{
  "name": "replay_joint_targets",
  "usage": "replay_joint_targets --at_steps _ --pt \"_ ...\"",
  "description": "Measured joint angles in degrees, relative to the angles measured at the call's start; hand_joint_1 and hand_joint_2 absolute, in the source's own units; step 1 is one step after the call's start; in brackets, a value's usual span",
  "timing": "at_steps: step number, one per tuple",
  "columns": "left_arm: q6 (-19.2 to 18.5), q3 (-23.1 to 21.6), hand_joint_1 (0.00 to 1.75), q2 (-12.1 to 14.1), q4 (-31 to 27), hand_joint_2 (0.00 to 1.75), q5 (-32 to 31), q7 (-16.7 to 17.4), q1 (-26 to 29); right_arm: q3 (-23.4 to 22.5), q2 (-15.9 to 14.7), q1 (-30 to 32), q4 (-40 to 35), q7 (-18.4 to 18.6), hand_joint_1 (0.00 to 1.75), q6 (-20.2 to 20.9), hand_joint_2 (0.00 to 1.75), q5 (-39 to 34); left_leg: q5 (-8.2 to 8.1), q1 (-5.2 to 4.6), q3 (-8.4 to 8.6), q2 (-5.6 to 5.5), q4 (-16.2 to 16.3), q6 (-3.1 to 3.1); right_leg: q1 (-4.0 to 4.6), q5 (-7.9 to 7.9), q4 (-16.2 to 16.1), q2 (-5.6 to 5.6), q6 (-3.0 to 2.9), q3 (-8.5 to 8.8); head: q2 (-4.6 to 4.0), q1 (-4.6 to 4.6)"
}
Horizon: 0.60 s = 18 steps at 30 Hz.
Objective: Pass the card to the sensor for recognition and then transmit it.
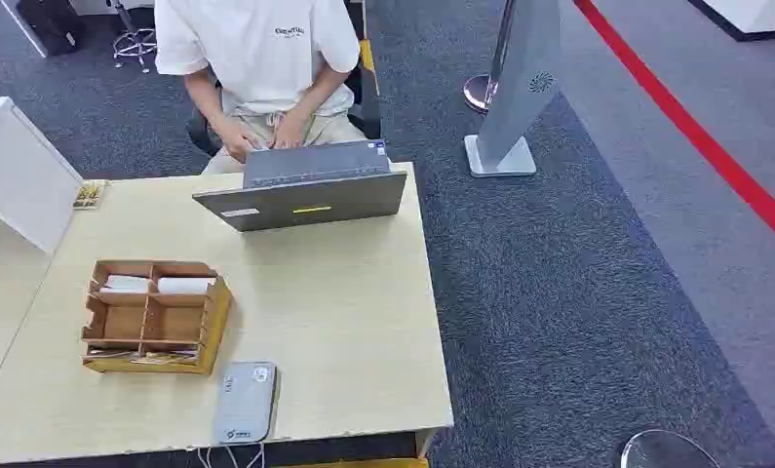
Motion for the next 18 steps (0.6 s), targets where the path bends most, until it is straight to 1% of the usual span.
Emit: replay_joint_targets --at_steps 6,12,18 --pt "4.7 -6.9 0.00 0.2 -9.6 1.75 -4.0 -0.9 -0.2 -0.2 0.2 -0.3 0.1 0.5 0.00 0.0 1.75 1.6 0.01 0.00 0.02 0.00 0.0 0.00 0.00 0.00 0.0 0.00 0.00 0.01 0.00 0.02" --pt "10.1 -13.4 0.00 1.1 -17.3 1.75 -12.0 -1.5 -1.8 -0.2 0.5 -0.7 0.3 1.1 0.00 0.1 1.75 3.6 0.02 0.00 0.02 0.00 0.0 0.01 0.00 0.01 0.0 0.01 0.00 0.00 0.00 0.02" --pt "14.7 -19.6 0.00 2.7 -21.4 1.75 -21.5 -2.0 -5.0 -0.1 0.8 -1.2 0.5 2.1 0.00 0.7 1.75 5.8 0.03 0.00 0.03 0.00 0.0 0.01 0.00 0.01 0.0 0.01 0.00 0.00 0.00 0.00"
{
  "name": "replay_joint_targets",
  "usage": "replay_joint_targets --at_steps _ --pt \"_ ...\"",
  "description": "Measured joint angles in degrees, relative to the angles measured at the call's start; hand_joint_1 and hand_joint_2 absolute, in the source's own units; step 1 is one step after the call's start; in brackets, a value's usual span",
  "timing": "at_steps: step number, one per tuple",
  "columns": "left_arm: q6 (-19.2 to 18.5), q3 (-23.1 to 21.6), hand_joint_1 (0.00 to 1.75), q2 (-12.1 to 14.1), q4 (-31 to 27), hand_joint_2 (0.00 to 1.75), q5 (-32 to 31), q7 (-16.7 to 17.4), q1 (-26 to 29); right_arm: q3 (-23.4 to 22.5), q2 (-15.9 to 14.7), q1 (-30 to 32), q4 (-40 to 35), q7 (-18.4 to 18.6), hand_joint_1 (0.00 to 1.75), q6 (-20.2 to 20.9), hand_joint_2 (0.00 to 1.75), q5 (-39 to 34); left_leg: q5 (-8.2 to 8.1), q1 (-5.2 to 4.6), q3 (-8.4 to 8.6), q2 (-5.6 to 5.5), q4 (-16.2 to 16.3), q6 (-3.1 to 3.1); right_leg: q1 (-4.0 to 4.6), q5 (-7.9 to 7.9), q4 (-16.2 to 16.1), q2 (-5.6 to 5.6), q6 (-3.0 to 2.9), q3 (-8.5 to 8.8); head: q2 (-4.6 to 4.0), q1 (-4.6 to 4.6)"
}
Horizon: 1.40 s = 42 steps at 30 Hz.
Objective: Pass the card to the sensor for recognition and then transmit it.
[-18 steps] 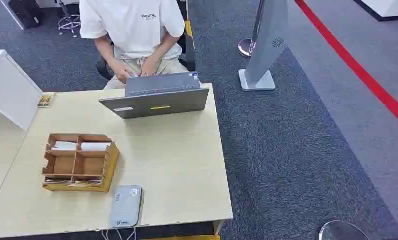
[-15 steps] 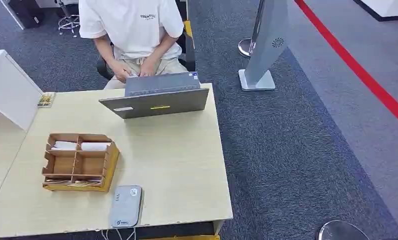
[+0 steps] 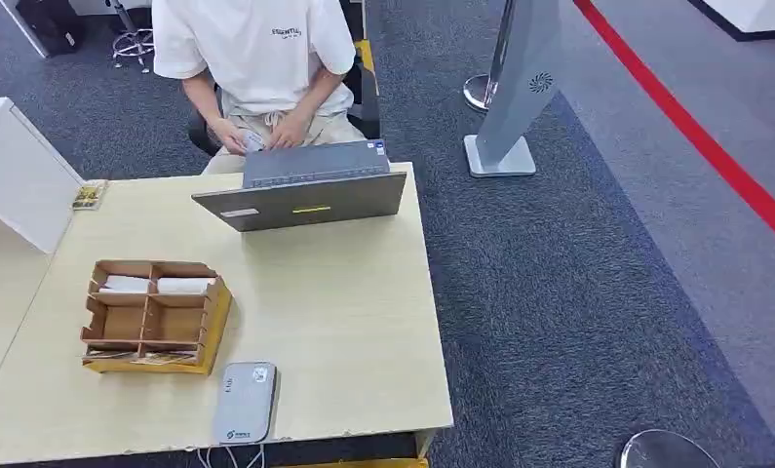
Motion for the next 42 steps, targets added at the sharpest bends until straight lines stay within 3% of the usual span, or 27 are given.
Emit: replay_joint_targets --at_steps 6,12,42 --pt "3.8 -5.2 0.00 2.2 -0.5 1.75 -10.3 0.0 -4.8 0.5 0.3 -0.5 0.1 1.0 0.00 0.2 1.75 2.0 0.03 0.00 0.00 0.01 0.0 -0.01 0.00 0.01 0.0 0.01 0.00 0.00 0.00 0.02" --pt "4.0 -10.9 0.00 5.6 1.5 1.75 -18.4 4.1 -10.2 1.0 0.4 -0.7 0.2 1.9 0.00 0.2 1.75 3.0 0.04 0.00 0.00 0.01 0.0 0.01 0.00 0.01 0.0 0.01 0.00 -0.01 0.00 0.00" --pt "-13.2 -41.5 0.00 21.0 29.0 1.75 -43.6 30.0 -37.9 2.2 0.7 -0.4 0.5 4.9 0.00 1.4 1.75 7.8 0.08 0.00 -0.02 0.04 0.1 0.01 0.00 0.06 0.0 0.10 -0.04 -0.05 0.00 0.02"
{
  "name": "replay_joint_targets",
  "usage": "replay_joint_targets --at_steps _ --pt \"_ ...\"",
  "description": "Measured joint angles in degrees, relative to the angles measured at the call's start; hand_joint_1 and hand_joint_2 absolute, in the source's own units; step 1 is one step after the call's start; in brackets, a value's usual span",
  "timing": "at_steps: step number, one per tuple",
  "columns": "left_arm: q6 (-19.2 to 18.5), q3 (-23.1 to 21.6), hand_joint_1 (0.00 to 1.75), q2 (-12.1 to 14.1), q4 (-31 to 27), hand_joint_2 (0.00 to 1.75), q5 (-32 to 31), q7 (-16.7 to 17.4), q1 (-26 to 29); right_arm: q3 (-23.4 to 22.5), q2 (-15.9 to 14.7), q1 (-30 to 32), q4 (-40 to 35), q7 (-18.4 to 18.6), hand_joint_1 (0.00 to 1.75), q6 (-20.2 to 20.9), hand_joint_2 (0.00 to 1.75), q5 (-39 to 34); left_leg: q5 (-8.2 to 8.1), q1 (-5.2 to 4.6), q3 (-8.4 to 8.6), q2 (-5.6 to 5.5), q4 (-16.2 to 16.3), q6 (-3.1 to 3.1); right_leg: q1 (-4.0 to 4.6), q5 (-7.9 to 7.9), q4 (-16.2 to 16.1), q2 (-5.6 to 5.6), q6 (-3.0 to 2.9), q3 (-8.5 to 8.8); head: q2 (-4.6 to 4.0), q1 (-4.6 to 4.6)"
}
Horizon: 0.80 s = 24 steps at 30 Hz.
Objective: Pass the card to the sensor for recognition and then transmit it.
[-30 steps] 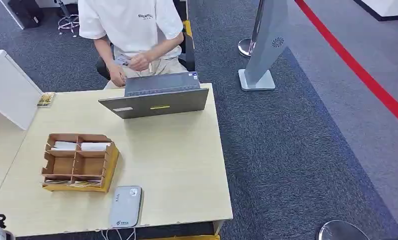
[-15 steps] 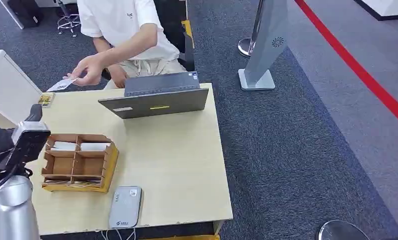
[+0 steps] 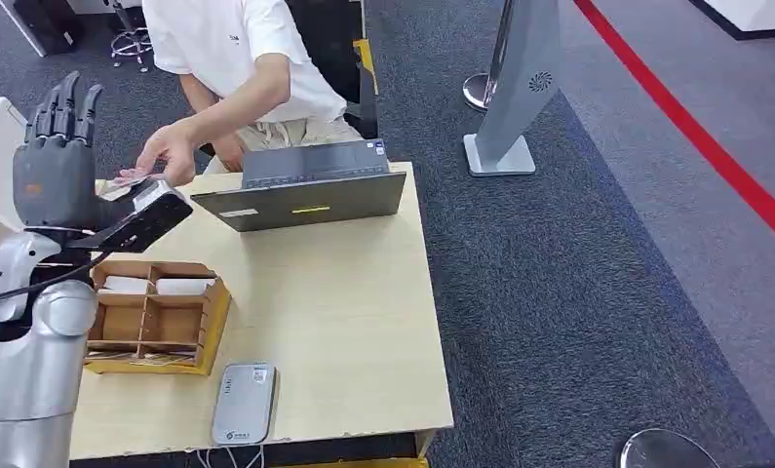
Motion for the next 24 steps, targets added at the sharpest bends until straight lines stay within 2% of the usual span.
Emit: replay_joint_targets --at_steps 3,4,11,24 --pt "-1.8 -3.3 0.00 1.7 2.5 1.75 -2.2 2.8 -2.7 0.3 0.0 0.1 0.0 0.1 0.00 0.0 1.75 0.6 0.00 0.00 0.00 0.00 0.0 0.00 0.00 0.00 0.0 0.00 0.00 0.00 0.00 -0.02" --pt "-2.3 -4.4 1.75 2.3 3.3 1.75 -2.9 3.6 -3.5 0.4 0.0 0.1 0.0 0.2 0.00 0.1 1.75 0.9 0.00 0.00 0.00 0.00 0.0 0.00 0.00 0.00 0.0 0.00 0.00 0.00 0.02 0.00" --pt "-5.5 -10.7 1.75 6.1 7.7 1.75 -7.5 9.5 -7.5 0.6 0.0 0.2 0.1 1.1 0.00 0.0 1.75 2.4 0.00 0.00 -0.01 0.01 0.0 0.00 0.00 0.00 0.0 0.02 0.00 -0.01 0.00 0.00" --pt "-5.6 -13.0 1.75 8.0 10.0 1.75 -7.9 10.0 -8.4 0.7 0.0 0.3 0.4 1.2 0.00 -0.1 1.75 3.2 0.00 0.00 -0.03 -0.01 0.0 0.00 0.00 0.00 0.0 0.02 0.00 -0.01 0.00 0.00"
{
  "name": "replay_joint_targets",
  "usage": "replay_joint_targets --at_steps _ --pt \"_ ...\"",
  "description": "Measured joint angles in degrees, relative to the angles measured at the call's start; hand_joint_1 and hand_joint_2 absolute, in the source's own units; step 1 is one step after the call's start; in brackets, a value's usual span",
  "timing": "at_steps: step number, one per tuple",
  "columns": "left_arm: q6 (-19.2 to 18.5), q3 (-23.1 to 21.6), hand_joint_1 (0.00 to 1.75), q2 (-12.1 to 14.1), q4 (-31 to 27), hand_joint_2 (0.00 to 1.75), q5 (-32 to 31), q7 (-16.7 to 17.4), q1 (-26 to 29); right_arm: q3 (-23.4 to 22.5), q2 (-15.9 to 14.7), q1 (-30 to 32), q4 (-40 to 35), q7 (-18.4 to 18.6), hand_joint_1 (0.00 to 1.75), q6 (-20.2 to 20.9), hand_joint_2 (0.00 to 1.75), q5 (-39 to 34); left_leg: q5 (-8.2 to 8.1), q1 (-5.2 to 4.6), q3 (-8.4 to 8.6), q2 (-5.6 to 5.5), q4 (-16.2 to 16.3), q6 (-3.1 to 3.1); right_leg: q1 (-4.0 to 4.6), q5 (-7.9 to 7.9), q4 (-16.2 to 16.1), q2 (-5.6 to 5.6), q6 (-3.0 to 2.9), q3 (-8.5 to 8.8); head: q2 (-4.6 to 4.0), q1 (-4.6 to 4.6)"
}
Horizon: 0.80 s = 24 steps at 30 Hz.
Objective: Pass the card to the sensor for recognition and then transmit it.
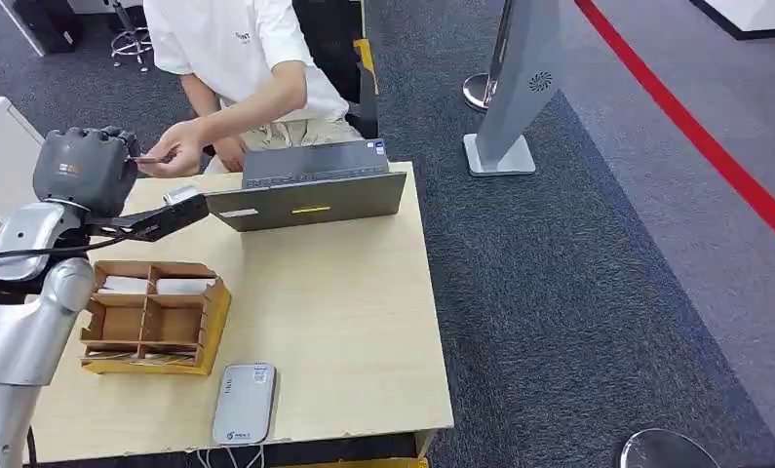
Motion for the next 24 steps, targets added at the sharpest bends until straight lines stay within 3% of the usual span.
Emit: replay_joint_targets --at_steps 14,18,21,24 --pt "0.8 -0.7 1.75 1.3 0.8 1.75 -0.3 -1.4 0.0 0.5 0.0 0.0 0.1 0.2 0.00 0.0 1.75 0.8 0.00 0.00 -0.01 0.00 0.0 0.00 0.00 0.00 0.0 0.00 0.00 0.00 0.00 -0.02" --pt "3.9 -0.7 1.75 1.3 0.6 1.75 -2.2 -0.7 0.5 0.5 0.0 0.0 0.2 0.6 0.00 0.0 1.75 0.9 0.00 -0.01 0.00 0.00 0.0 0.00 -0.01 0.00 0.0 -0.01 0.00 0.01 0.00 0.00" --pt "4.6 -0.8 1.75 1.3 -2.3 1.75 -3.1 -0.6 3.5 0.5 0.0 0.1 0.2 0.8 0.00 -0.1 1.75 0.7 0.00 -0.01 0.00 0.00 0.0 0.00 -0.01 0.00 0.0 0.00 0.00 0.01 0.00 -0.02" --pt "6.1 -0.9 1.75 1.3 -8.9 1.75 -4.0 -0.6 9.3 0.5 0.1 0.3 0.2 1.1 0.00 -0.2 1.75 0.5 -0.01 -0.01 -0.02 0.01 0.0 0.00 -0.01 -0.02 0.0 0.00 0.00 -0.01 0.00 -0.02"
